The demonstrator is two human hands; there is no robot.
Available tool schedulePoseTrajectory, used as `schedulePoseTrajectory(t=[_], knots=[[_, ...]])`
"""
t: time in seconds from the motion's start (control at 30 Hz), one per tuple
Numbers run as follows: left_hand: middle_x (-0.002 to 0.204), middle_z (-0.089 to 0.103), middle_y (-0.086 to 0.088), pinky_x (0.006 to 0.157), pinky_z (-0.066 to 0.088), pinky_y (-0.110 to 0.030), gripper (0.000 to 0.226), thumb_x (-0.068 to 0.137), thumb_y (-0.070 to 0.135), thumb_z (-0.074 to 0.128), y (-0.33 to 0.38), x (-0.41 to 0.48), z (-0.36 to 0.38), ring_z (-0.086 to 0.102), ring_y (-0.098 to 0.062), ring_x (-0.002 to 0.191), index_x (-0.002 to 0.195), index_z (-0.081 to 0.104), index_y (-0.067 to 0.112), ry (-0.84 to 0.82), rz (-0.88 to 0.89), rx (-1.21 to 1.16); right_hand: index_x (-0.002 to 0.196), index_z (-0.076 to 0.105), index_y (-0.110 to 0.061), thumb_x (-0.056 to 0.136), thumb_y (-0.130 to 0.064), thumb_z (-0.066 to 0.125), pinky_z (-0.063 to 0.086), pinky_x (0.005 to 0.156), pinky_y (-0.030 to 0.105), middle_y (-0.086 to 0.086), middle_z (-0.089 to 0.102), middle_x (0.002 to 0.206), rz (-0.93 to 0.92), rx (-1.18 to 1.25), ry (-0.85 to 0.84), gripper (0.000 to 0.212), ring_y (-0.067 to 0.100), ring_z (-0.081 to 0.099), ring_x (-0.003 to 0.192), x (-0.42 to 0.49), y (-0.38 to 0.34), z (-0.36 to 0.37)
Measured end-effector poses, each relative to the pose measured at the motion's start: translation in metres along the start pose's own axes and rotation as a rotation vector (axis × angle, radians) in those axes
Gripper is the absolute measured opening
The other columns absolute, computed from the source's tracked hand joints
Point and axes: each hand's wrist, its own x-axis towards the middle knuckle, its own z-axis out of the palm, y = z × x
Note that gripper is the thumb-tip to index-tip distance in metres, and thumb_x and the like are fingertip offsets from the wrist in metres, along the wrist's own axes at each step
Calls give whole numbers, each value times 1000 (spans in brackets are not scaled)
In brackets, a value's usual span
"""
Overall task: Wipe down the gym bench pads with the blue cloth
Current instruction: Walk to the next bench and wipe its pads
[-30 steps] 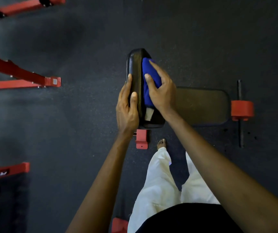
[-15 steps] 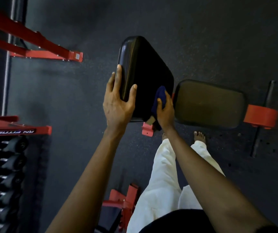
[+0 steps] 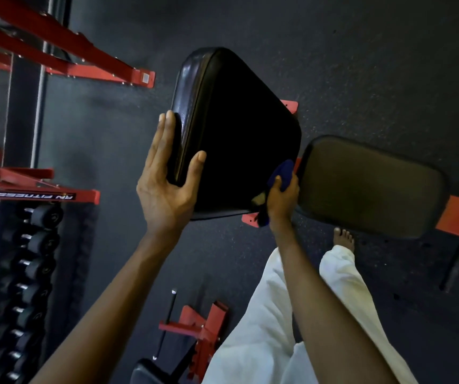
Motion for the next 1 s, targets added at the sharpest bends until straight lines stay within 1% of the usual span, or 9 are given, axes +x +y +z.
schedulePoseTrajectory(t=[0.1, 0.17, 0.33, 0.53, 0.63, 0.7, 0.77, 0.93, 1.0], knots=[[161, 42, -2, 122, 34, -41, 62, 101, 26, 66, 0, -2, 2, 36, -13, 150, 155, 42, 9, -2, -2, 1, 142, 53, -9, 99, -14, 58, 41, 85, 26, 19, 62, 133, 202, 15, -20, 43, 35, 59, 123, 53, 10, -13], [161, 41, -2, 122, 34, -42, 61, 101, 25, 66, 0, -2, 3, 35, -14, 150, 155, 41, 9, -8, -7, -5, 144, 52, -13, 101, -17, 58, 40, 87, 26, 15, 62, 134, 203, 32, -36, 44, 32, 59, 122, 49, 6, -14], [160, 42, -2, 122, 33, -44, 61, 100, 25, 67, -1, -2, 2, 35, -14, 150, 154, 43, 12, -9, -62, -94, 146, 51, -21, 98, -29, 64, 43, 110, 35, -2, 53, 148, -87, 103, -106, 51, 21, 50, 138, -32, -33, -12], [160, 42, -6, 122, 35, -42, 60, 100, 22, 67, -3, -1, -1, 35, -15, 151, 153, 43, 9, -18, -60, -125, 146, 43, -27, 98, -27, 62, 31, 114, 14, -10, 44, 150, -491, -18, -148, 52, 9, 40, 144, -106, -82, -5], [160, 43, -6, 122, 34, -43, 58, 100, 21, 65, -7, -1, -1, 36, -15, 150, 152, 45, 8, -15, -64, -145, 149, 46, -18, 100, -27, 62, 36, 116, 25, -7, 47, 149, -417, -51, -165, 53, 5, 42, 139, -55, -87, -8], [159, 43, -5, 122, 34, -41, 57, 99, 22, 65, -8, 0, 0, 37, -15, 150, 151, 46, 7, -12, -71, -163, 150, 47, -21, 96, -44, 62, 39, 116, 41, -5, 51, 150, -281, -81, -173, 61, 10, 46, 139, -25, -93, -13], [159, 43, -5, 122, 34, -36, 57, 99, 22, 66, -7, 0, -1, 37, -14, 149, 151, 47, 6, -11, -64, -166, 150, 49, -26, 89, -59, 61, 42, 113, 46, -3, 55, 149, -209, -102, -159, 70, 15, 49, 138, -25, -106, -16], [160, 42, -5, 120, 34, -28, 58, 99, 22, 67, -9, 2, -3, 37, -13, 149, 151, 47, 7, -37, -33, -155, 147, 47, -29, 97, -26, 67, 37, 116, 25, -7, 49, 152, -477, -104, -257, 53, 4, 43, 142, -113, -145, -15], [160, 43, -4, 120, 35, -29, 59, 98, 24, 67, -12, 1, -4, 38, -13, 149, 151, 47, 9, -36, -36, -174, 147, 49, -25, 97, -22, 67, 38, 115, 22, -3, 51, 151, -576, -152, -205, 52, 6, 45, 141, -111, -158, -11]])
